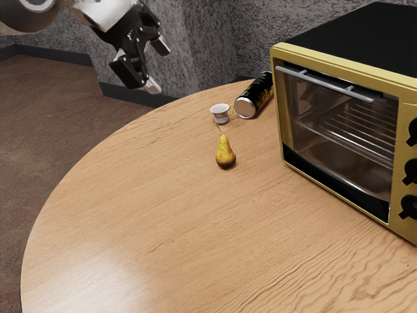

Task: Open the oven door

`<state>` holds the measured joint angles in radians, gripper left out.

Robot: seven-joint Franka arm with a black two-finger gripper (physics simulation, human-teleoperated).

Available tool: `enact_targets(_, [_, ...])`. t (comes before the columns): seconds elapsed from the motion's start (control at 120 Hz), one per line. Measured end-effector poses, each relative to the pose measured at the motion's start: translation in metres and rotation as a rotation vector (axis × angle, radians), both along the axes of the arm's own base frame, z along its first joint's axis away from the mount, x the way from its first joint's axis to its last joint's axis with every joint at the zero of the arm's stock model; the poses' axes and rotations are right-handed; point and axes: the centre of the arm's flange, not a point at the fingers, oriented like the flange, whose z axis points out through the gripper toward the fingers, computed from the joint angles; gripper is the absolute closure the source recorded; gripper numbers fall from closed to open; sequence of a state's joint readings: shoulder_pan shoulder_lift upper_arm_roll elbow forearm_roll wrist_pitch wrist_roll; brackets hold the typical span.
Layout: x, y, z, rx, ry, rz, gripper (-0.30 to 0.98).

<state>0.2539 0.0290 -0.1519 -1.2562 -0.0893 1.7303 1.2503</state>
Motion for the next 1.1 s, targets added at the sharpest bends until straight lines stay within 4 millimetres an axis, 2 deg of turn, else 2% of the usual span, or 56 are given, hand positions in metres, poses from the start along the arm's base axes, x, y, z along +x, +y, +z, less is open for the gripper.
enact_targets(0.067, [0.011, 0.016, -0.016, -0.004, 0.003, -0.020, 0.00])
enact_targets(0.117, [0.024, 0.007, -0.028, -0.004, -0.002, -0.071, 0.00])
enact_targets(0.158, [0.036, -0.023, -0.037, -0.003, -0.014, -0.148, 0.00])
enact_targets(0.242, [0.063, -0.105, -0.060, -0.010, -0.036, -0.334, 0.00])
enact_targets(0.267, [0.069, -0.120, -0.064, -0.011, -0.051, -0.371, 0.00])
enact_targets(0.3, [0.074, -0.130, -0.066, -0.009, -0.071, -0.401, 0.00])
enact_targets(0.517, [0.104, -0.147, -0.068, 0.007, -0.194, -0.513, 0.00])
enact_targets(0.583, [0.115, -0.144, -0.068, 0.009, -0.224, -0.528, 0.00])
enact_targets(0.742, [0.139, -0.134, -0.083, 0.021, -0.246, -0.540, 0.00])
enact_targets(0.967, [0.150, -0.150, -0.097, 0.036, -0.249, -0.584, 0.00])
enact_targets(1.1, [0.152, -0.169, -0.103, 0.049, -0.250, -0.617, 0.00])
